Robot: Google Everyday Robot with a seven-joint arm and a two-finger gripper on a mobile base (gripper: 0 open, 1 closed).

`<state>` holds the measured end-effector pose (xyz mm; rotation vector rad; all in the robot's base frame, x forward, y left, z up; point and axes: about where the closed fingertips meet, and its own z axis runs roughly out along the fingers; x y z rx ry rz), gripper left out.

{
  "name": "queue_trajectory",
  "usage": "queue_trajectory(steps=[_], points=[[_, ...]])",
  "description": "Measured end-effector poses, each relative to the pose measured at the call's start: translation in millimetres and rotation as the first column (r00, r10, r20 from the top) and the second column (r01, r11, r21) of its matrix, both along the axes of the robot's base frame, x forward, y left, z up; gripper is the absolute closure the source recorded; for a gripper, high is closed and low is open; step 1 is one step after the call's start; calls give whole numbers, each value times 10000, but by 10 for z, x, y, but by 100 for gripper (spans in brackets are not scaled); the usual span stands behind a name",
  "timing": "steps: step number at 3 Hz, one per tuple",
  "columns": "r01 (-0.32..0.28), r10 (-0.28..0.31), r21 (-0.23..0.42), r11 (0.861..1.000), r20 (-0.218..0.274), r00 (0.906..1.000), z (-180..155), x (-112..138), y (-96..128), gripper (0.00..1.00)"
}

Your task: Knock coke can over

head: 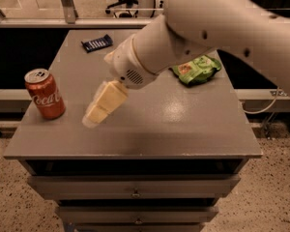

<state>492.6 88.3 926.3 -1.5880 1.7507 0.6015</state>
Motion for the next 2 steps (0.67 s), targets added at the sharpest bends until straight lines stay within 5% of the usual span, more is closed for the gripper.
queue_trajectory(steps=[2], points=[[-354, 352, 1847, 9822, 43, 9994, -172, 339, 793, 0]])
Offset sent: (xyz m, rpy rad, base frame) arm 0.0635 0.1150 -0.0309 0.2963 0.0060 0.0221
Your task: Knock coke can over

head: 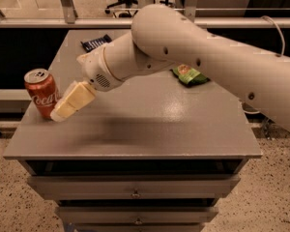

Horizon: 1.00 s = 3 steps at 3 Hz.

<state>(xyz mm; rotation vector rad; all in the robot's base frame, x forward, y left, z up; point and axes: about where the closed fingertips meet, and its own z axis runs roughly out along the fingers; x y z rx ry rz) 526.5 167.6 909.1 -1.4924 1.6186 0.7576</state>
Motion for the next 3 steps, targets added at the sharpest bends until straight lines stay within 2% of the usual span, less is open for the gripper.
queue_trajectory(steps=[1, 3], points=[[14, -1, 714, 9974, -182, 9998, -82, 117, 249, 0], [-275, 384, 1725, 9846, -598, 9975, -190, 139, 765, 0]])
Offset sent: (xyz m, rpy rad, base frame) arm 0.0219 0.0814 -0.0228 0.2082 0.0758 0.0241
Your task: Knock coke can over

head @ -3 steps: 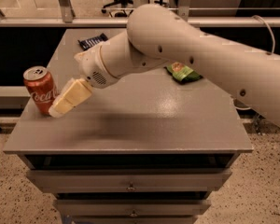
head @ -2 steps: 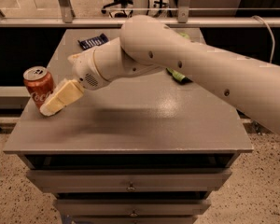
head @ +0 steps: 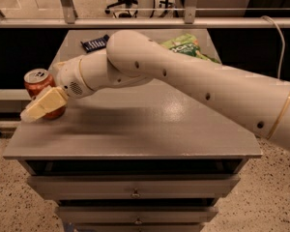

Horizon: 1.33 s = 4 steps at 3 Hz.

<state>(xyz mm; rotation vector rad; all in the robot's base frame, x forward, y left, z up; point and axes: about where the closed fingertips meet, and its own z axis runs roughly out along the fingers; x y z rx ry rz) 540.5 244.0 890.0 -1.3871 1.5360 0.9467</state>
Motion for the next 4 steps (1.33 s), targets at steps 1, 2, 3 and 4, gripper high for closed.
queue_trajectory(steps=[1, 2, 3, 4], points=[[57, -53, 315, 9995, -124, 9999, -58, 8, 126, 20], [532, -527, 364, 9979, -145, 9985, -59, 86, -74, 51], [769, -768, 256, 9967, -49, 9970, 7, 143, -257, 73], [1013, -1008, -165, 9947, 261, 9946, 186, 196, -551, 97]])
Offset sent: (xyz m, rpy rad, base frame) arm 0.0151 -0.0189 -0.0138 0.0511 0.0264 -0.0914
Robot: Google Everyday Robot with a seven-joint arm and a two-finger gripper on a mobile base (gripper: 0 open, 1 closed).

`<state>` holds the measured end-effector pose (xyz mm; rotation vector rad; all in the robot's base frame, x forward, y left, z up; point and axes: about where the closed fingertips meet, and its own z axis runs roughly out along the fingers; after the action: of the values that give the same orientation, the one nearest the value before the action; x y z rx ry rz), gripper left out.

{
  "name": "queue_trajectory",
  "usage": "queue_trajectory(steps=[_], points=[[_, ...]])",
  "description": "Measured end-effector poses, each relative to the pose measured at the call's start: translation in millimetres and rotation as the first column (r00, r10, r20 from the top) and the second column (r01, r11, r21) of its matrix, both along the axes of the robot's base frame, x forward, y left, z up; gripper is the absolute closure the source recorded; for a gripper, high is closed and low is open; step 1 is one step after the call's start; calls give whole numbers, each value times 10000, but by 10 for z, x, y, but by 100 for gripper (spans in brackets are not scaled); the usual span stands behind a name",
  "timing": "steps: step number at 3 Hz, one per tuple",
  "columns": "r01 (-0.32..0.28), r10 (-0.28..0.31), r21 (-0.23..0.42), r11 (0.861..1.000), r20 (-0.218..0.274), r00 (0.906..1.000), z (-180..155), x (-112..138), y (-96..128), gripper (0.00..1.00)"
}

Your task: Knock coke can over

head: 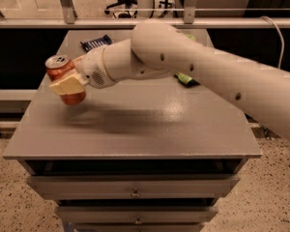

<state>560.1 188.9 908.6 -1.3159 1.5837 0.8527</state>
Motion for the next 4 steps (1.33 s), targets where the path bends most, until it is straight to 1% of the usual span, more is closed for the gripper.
queue_trajectory(steps=[1, 2, 3, 4], points=[[108, -90, -854, 9963, 206, 9997, 153, -5, -347, 100], [100, -30, -2147, 9766, 325, 9995, 255, -21, -659, 100], [-260, 316, -3788, 9251, 87, 9995, 132, -57, -881, 100], [-705, 695, -5207, 8508, -213, 9974, -35, -89, -1050, 100]])
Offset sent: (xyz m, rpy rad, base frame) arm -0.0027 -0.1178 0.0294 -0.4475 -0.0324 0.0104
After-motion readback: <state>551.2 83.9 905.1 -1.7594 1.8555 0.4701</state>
